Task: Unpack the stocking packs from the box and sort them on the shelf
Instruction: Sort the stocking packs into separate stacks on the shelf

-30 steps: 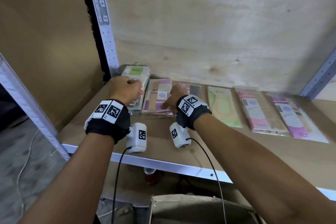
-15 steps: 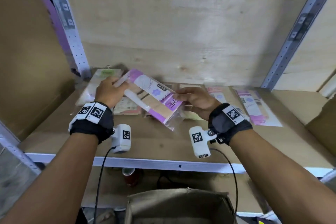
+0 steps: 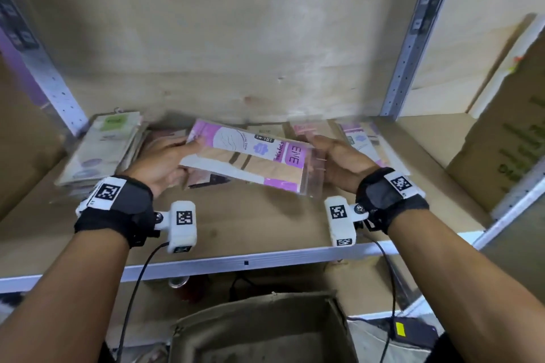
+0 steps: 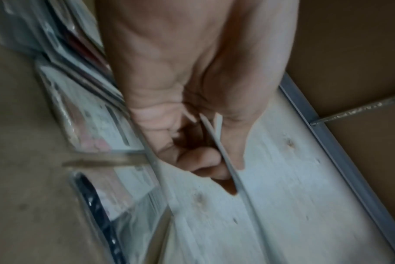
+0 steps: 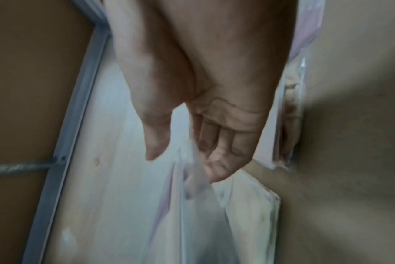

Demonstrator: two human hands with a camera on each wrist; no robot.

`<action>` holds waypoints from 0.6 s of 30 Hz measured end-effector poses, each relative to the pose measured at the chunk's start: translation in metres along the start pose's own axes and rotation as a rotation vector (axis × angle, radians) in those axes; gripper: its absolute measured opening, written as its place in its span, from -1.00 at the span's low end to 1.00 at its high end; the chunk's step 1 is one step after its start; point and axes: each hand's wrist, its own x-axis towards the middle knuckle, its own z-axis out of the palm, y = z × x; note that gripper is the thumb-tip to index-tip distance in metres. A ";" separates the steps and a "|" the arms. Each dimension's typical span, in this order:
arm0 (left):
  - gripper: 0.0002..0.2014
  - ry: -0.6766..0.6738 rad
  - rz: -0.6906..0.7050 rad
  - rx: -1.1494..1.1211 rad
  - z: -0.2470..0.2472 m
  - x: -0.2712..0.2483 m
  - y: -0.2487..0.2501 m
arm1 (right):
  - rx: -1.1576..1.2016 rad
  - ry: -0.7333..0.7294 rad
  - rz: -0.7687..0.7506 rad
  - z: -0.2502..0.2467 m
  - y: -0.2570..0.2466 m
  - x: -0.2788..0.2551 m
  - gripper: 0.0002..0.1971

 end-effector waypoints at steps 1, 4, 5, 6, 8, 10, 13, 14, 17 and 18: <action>-0.67 0.023 0.006 -0.062 0.003 0.002 -0.001 | 0.074 0.013 0.004 -0.004 -0.001 -0.001 -0.60; -0.89 0.041 -0.023 -0.195 0.016 0.008 -0.002 | 0.262 0.004 0.000 -0.013 -0.004 -0.003 -0.44; -0.87 0.025 -0.044 -0.216 0.022 0.008 -0.003 | 0.265 -0.005 -0.003 -0.014 -0.005 -0.004 -0.44; -0.82 0.001 -0.059 -0.230 0.028 0.008 -0.004 | 0.246 -0.014 -0.010 -0.013 -0.005 -0.004 -0.47; -0.75 -0.058 -0.060 -0.270 0.041 0.005 -0.004 | 0.188 -0.011 -0.025 -0.011 -0.005 -0.003 -0.56; -0.71 -0.104 -0.037 -0.319 0.056 0.000 -0.005 | 0.132 0.011 -0.035 -0.007 -0.002 -0.002 -0.60; -0.66 -0.114 -0.002 -0.353 0.082 -0.007 -0.009 | 0.005 0.041 -0.043 -0.001 0.005 0.000 -0.58; -0.65 -0.110 0.001 -0.351 0.092 -0.010 -0.011 | -0.033 0.045 -0.048 0.002 0.006 0.000 -0.57; -0.60 -0.121 -0.012 -0.321 0.117 -0.019 -0.017 | -0.043 0.066 -0.094 0.008 0.006 -0.002 -0.69; -0.58 -0.147 -0.019 -0.302 0.121 -0.020 -0.019 | -0.022 0.077 -0.116 0.009 0.005 -0.003 -0.79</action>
